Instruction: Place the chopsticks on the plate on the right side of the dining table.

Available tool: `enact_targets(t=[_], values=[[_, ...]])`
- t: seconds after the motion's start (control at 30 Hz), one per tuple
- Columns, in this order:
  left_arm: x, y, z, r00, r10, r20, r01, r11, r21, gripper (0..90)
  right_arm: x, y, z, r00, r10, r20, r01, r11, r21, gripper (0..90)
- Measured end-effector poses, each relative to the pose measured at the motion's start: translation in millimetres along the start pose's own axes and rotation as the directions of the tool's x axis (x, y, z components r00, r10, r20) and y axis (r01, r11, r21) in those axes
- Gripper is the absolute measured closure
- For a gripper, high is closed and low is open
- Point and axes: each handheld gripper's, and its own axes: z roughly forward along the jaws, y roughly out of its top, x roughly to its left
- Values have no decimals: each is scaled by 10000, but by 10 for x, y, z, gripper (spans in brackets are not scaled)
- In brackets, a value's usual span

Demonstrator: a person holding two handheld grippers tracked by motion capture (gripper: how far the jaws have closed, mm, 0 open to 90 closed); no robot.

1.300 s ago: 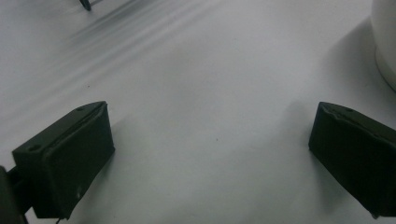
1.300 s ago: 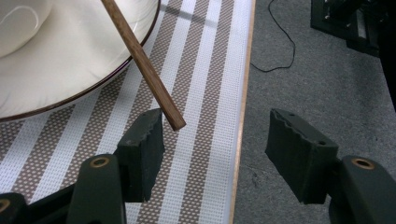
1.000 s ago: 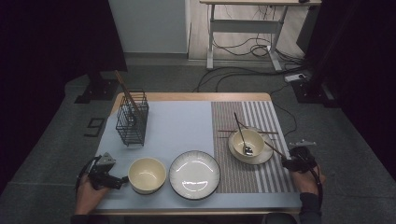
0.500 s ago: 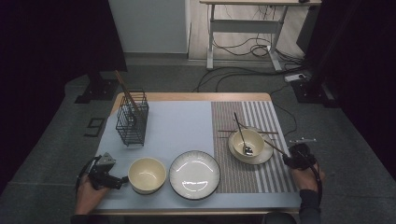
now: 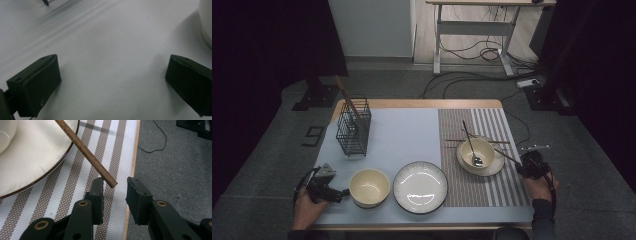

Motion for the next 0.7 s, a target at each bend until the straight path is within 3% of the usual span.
enact_targets(t=[0.7], values=[[0,0,1,10000,-4,0,4,10000,-2,0,-64,87,42,10000,-33,93,35,9998,-214,676]])
